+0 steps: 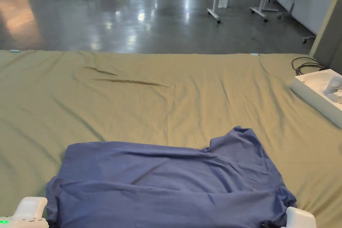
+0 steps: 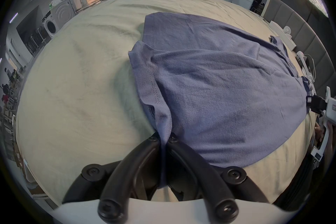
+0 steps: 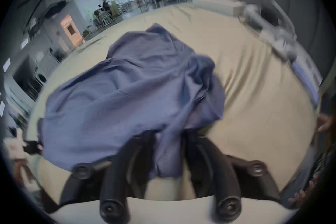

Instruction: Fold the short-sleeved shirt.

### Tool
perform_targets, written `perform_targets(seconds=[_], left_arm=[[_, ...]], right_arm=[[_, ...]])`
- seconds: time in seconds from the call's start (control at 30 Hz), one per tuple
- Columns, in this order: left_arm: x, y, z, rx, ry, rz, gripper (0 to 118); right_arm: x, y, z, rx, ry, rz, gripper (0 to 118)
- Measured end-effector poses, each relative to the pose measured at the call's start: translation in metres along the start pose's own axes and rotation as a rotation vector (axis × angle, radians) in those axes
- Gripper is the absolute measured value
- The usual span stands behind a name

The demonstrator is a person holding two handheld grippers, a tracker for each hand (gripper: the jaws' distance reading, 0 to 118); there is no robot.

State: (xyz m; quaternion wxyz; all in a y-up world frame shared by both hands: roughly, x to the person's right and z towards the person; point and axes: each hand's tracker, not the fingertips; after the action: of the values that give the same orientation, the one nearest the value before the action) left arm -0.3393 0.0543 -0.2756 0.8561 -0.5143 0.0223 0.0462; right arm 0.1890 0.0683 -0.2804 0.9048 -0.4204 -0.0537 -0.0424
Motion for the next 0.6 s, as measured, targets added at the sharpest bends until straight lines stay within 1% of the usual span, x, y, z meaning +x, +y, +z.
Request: perform_targets(seconds=[0.03, 0.07, 0.1, 0.13, 0.23, 0.27, 0.4, 0.5, 0.6], left_arm=[[-0.001, 0.000, 0.000, 0.002, -0.004, 0.008, 5], [-0.002, 0.000, 0.001, 0.003, -0.007, 0.013, 5], [-0.004, -0.001, 0.001, 0.009, -0.019, 0.017, 5], [-0.007, -0.002, 0.006, 0.021, -0.036, 0.028, 5], [-0.016, -0.006, 0.030, 0.094, -0.101, 0.122, 5], [-0.020, -0.008, 0.039, 0.118, -0.102, 0.140, 5], [-0.031, -0.017, 0.082, 0.183, -0.144, 0.177, 5], [-0.030, -0.038, 0.107, 0.179, -0.155, 0.173, 5], [-0.026, -0.076, 0.122, 0.150, -0.145, 0.119, 5]], right_arm=[[-0.005, 0.002, -0.001, -0.017, 0.036, 0.053, 10], [-0.005, 0.002, -0.003, -0.024, 0.109, 0.064, 2], [-0.005, 0.005, -0.006, -0.033, 0.110, 0.026, 2], [-0.007, 0.007, -0.006, -0.041, 0.096, 0.035, 2], [0.003, 0.010, 0.001, -0.016, 0.114, 0.044, 2], [0.006, 0.011, 0.005, -0.010, 0.117, 0.048, 2], [0.022, 0.010, 0.037, 0.026, 0.136, 0.045, 2], [0.031, -0.003, 0.061, 0.036, 0.135, 0.043, 2], [0.043, -0.025, 0.081, 0.014, 0.134, 0.018, 2]])
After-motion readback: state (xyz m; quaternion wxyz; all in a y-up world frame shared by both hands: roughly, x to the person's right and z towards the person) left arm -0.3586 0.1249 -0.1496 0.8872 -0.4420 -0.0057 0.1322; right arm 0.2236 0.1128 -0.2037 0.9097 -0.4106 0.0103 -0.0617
